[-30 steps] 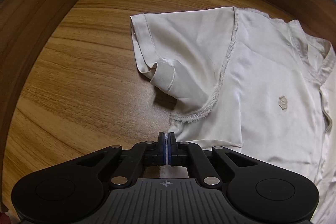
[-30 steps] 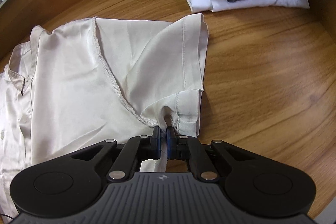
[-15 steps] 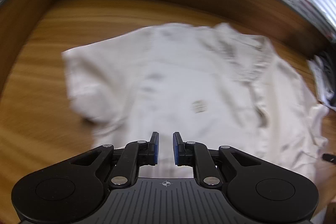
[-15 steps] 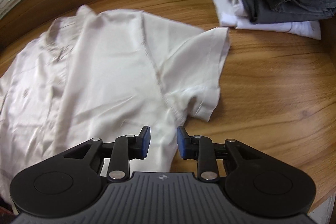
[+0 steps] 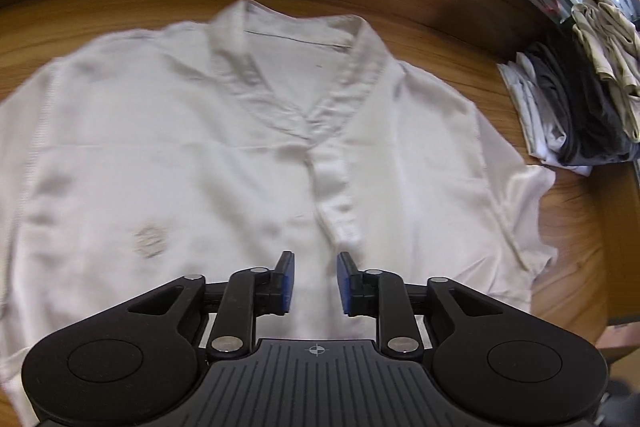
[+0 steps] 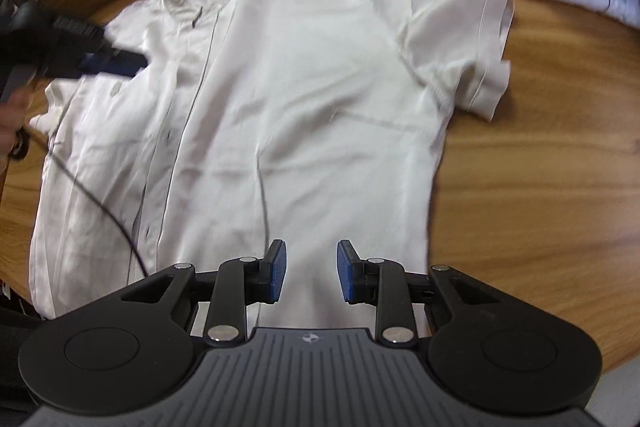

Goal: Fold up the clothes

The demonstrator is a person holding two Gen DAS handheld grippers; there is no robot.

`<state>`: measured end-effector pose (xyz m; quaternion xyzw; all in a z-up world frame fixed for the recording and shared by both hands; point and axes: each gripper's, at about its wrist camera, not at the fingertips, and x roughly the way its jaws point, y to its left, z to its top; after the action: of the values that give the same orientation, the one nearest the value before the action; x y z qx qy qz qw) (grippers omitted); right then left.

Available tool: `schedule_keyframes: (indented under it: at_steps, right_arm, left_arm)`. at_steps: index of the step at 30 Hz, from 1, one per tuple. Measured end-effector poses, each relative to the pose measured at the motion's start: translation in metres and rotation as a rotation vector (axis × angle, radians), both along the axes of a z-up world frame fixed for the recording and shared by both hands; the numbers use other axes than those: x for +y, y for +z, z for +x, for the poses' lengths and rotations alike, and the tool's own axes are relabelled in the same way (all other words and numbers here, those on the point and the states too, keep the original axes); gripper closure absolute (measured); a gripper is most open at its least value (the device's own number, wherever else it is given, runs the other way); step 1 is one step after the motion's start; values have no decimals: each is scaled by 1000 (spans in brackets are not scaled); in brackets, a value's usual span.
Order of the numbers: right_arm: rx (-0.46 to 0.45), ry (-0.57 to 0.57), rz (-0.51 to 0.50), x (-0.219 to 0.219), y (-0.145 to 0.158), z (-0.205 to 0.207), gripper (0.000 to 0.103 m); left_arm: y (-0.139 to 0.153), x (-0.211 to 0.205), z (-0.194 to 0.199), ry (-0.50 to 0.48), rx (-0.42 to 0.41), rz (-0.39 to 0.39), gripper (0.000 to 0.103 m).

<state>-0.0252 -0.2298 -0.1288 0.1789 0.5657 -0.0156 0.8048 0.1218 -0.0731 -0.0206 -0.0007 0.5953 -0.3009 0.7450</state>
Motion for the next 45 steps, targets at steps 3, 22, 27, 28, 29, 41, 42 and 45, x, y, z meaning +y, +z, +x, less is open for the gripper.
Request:
schedule_keyframes:
  at_steps: [3, 22, 27, 28, 29, 41, 42, 45]
  right_arm:
    - [3, -7, 10, 7, -4, -3, 71]
    - [-2, -89, 24, 25, -5, -14, 70]
    - [0, -93, 23, 26, -5, -15, 70]
    - [0, -93, 23, 26, -5, -15, 70]
    - [0, -94, 23, 27, -5, -15, 70]
    - [-6, -75, 23, 31, -2, -14, 69]
    - [-7, -73, 23, 30, -2, -14, 69]
    - [-7, -73, 20, 29, -1, -14, 66]
  left_arm:
    - [-5, -15, 2, -11, 7, 3, 73]
    - [-23, -49, 11, -66, -68, 53, 100]
    - [-8, -52, 3, -103, -175, 42, 101]
    - [-4, -52, 1, -113, -202, 48, 101]
    - [-2, -52, 0, -122, -222, 59, 101]
    - [3, -38, -5, -197, -342, 180, 99]
    - [1, -34, 0, -175, -308, 157, 97]
    - [-4, -21, 12, -108, -213, 77, 86]
